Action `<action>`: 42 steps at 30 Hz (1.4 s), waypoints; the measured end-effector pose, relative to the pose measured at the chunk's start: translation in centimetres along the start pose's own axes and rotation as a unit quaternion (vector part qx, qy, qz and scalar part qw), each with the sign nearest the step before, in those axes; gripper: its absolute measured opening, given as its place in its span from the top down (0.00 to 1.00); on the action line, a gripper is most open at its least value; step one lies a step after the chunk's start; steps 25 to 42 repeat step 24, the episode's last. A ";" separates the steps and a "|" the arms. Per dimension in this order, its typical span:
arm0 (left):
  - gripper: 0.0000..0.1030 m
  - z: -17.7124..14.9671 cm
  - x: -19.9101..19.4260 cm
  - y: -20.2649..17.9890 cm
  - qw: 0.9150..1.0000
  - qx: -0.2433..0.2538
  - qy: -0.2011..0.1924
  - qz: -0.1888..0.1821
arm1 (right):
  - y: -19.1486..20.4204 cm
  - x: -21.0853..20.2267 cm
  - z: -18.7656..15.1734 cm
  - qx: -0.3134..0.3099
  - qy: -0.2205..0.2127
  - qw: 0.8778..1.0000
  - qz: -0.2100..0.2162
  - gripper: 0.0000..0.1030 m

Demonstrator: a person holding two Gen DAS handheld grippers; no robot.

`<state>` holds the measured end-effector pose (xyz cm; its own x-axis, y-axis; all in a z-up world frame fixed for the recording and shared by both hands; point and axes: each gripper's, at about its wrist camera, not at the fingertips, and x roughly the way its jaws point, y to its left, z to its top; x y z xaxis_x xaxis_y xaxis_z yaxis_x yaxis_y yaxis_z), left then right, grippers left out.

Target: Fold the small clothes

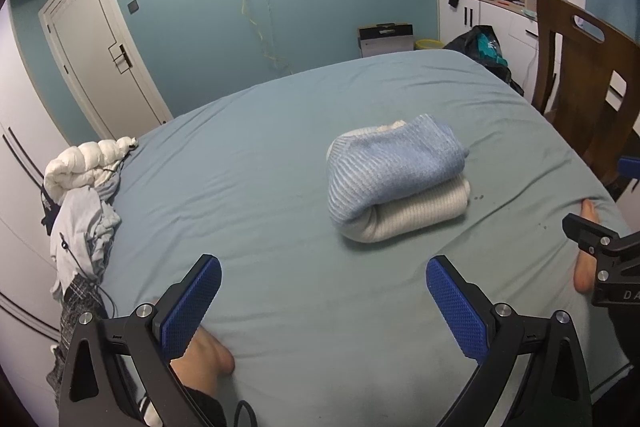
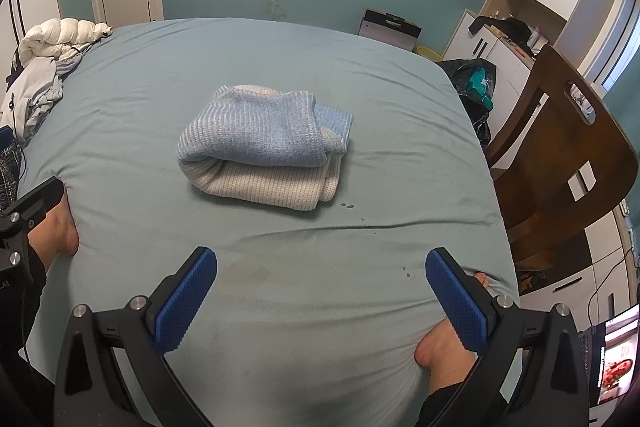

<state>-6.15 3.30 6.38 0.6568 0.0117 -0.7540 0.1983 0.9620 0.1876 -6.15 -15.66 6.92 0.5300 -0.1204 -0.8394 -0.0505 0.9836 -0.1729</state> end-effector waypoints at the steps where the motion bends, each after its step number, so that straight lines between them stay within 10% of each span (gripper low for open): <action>1: 0.00 0.0 0.0 0.0 1.000 0.002 -0.001 0.000 | 0.0 0.0 0.0 0.000 0.000 1.000 0.000 0.01; 42: 0.00 -0.3 0.0 -0.4 1.000 0.017 0.001 -0.008 | -0.2 0.3 -0.1 0.008 0.012 1.000 0.006 0.01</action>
